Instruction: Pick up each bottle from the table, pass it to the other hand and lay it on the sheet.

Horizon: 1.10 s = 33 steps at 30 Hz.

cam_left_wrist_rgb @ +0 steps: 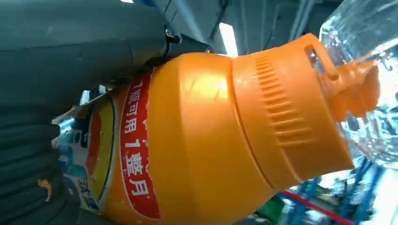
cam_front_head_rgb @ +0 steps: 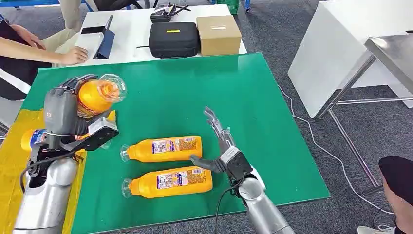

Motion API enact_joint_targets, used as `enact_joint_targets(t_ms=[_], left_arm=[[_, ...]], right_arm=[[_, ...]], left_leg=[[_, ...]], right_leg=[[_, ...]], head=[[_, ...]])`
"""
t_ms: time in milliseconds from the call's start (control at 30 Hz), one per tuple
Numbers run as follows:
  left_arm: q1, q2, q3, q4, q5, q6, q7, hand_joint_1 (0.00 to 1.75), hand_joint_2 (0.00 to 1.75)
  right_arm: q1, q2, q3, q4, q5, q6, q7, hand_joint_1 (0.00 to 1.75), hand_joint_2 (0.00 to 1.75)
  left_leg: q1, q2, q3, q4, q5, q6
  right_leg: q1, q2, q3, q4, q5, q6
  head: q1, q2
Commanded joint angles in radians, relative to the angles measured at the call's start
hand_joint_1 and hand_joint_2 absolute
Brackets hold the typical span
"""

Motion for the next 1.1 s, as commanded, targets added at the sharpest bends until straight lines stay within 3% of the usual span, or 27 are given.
enact_joint_targets(t_ms=[33, 267, 433, 800, 1100], left_arm=[[-0.139, 0.119, -0.045, 0.151, -0.207, -0.083, 0.098, 1.75, 1.75], [-0.143, 0.126, -0.039, 0.152, -0.205, -0.082, 0.096, 1.75, 1.75], [-0.241, 0.188, -0.039, 0.336, -0.326, -0.218, 0.183, 1.75, 1.75], [-0.547, 0.307, -0.107, 0.855, -0.345, -0.442, 0.057, 1.75, 1.75], [-0.581, 0.339, -0.102, 0.943, -0.32, -0.458, 0.028, 1.75, 1.75]], right_arm=[[0.038, -0.011, -0.069, -0.045, 0.017, 0.004, -0.005, 0.0, 1.75], [0.038, -0.011, -0.069, -0.045, 0.017, 0.004, -0.005, 0.0, 1.75], [0.053, 0.004, -0.092, -0.054, 0.036, 0.019, 0.006, 0.0, 1.75], [0.081, 0.036, -0.127, -0.075, 0.064, 0.046, 0.033, 0.0, 1.75], [0.07, 0.036, -0.132, -0.058, 0.064, 0.052, 0.042, 0.0, 1.75]], left_leg=[[0.0, -0.001, 0.001, 0.0, 0.0, -0.002], [0.001, -0.001, 0.002, -0.001, -0.001, -0.002], [0.0, -0.001, 0.002, 0.0, 0.0, -0.002], [0.001, -0.001, 0.0, 0.001, 0.0, -0.002], [0.001, 0.002, 0.002, -0.001, 0.0, -0.002]], right_leg=[[0.0, -0.003, 0.002, 0.0, -0.001, 0.0], [0.001, -0.002, 0.002, 0.0, -0.001, 0.0], [0.001, -0.003, 0.003, 0.0, -0.001, 0.0], [0.002, -0.002, 0.0, 0.001, -0.001, -0.001], [0.001, 0.0, 0.002, 0.001, -0.001, 0.0]], head=[[0.0, 0.0], [0.0, 0.0], [0.0, 0.0], [0.0, 0.0], [0.0, 0.0]])
